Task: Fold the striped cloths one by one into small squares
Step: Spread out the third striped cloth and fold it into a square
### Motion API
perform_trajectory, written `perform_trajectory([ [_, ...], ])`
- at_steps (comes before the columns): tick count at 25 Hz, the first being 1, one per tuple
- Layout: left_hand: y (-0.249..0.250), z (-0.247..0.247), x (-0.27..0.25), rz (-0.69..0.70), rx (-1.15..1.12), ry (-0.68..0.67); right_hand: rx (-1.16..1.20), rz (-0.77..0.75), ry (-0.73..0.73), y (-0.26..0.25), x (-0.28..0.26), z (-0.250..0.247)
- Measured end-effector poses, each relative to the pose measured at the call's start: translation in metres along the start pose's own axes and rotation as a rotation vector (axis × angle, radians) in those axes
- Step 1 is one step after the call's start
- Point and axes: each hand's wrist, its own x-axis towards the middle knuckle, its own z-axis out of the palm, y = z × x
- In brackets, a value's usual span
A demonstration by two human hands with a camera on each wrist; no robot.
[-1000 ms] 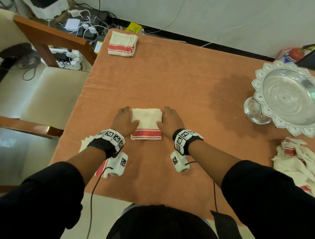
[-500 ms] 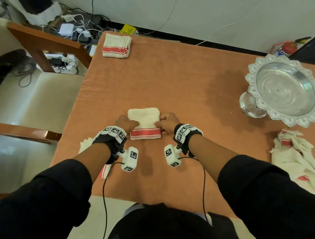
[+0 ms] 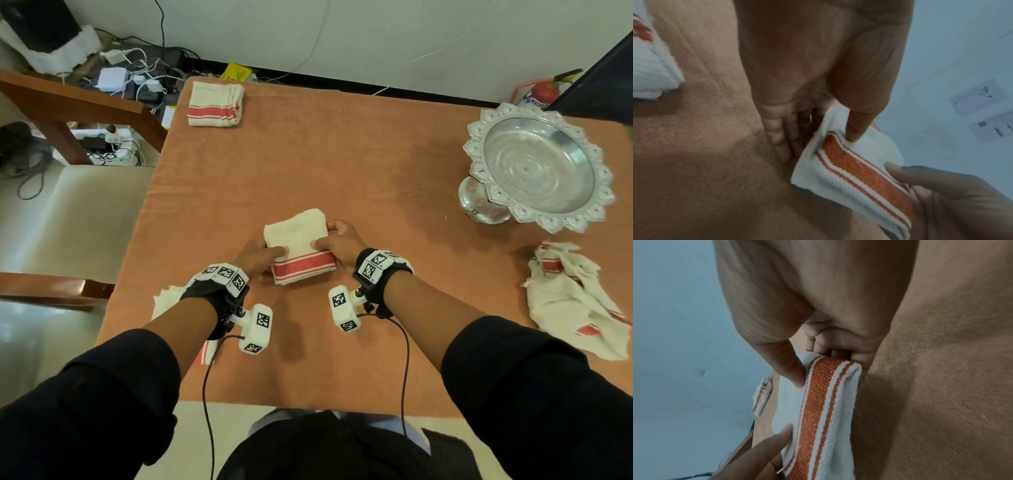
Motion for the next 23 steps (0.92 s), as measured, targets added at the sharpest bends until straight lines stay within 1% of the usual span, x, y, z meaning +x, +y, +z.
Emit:
perform_trajectory([
  [2,0.006,0.007,-0.008,0.043,-0.077,-0.088,0.089,-0.014,0.004,-0.004,-0.01,-0.013],
  [5,0.014,0.017,-0.02,0.036,-0.278,-0.209,0.191,-0.037,-0.007,-0.011,-0.027,-0.038],
  [8,0.027,0.031,-0.035,0.08,-0.406,-0.237,0.267,-0.061,-0.03,-0.016,-0.045,-0.065],
  [11,0.05,0.059,-0.06,0.187,-0.385,-0.28,0.294,-0.122,-0.039,-0.021,-0.062,-0.095],
  [13,0.067,0.083,-0.077,0.278,-0.333,-0.256,0.285,-0.181,-0.029,-0.025,-0.076,-0.119],
  [18,0.098,0.154,-0.109,0.468,-0.226,-0.1,0.152,-0.398,0.006,-0.028,-0.112,-0.193],
  [21,0.109,0.203,-0.127,0.533,-0.225,-0.021,0.075,-0.531,0.055,-0.03,-0.131,-0.238],
  [23,0.116,0.233,-0.136,0.556,-0.235,0.008,0.024,-0.607,0.119,-0.034,-0.142,-0.267],
])
